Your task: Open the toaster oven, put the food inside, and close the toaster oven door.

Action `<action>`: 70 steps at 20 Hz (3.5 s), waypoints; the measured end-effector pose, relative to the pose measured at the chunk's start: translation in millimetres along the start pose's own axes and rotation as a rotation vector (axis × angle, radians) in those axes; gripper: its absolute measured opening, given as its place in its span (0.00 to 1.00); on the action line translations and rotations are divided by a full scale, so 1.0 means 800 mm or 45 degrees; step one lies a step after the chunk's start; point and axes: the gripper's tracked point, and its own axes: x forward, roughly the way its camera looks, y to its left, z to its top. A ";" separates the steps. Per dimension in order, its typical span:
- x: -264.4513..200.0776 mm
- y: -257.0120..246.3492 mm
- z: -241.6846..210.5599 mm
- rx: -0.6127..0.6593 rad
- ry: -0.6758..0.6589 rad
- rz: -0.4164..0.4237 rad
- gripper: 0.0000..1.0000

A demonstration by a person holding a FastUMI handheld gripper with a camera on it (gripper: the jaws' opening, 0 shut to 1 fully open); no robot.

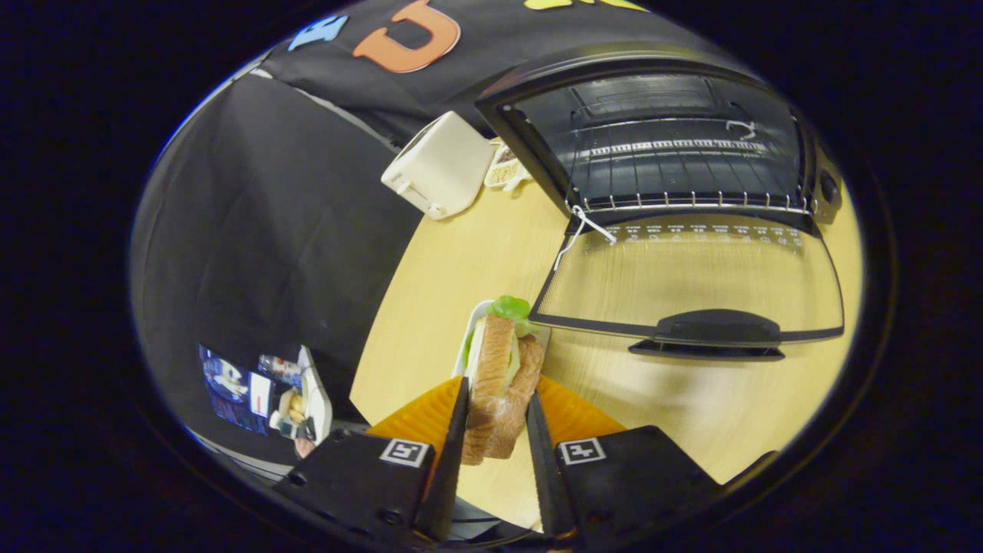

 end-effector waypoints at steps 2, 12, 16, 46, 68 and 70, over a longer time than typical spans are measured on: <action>-0.005 0.000 0.001 0.001 -0.022 0.018 0.40; -0.064 0.032 0.071 0.203 -0.275 0.230 0.38; -0.087 0.013 0.107 0.276 -0.416 0.267 0.38; -0.055 -0.212 0.293 0.352 -1.071 -0.251 0.84; -0.112 -0.157 0.101 -0.301 -0.993 -0.815 0.99; -0.101 -0.146 0.078 -0.380 -0.998 -0.834 0.99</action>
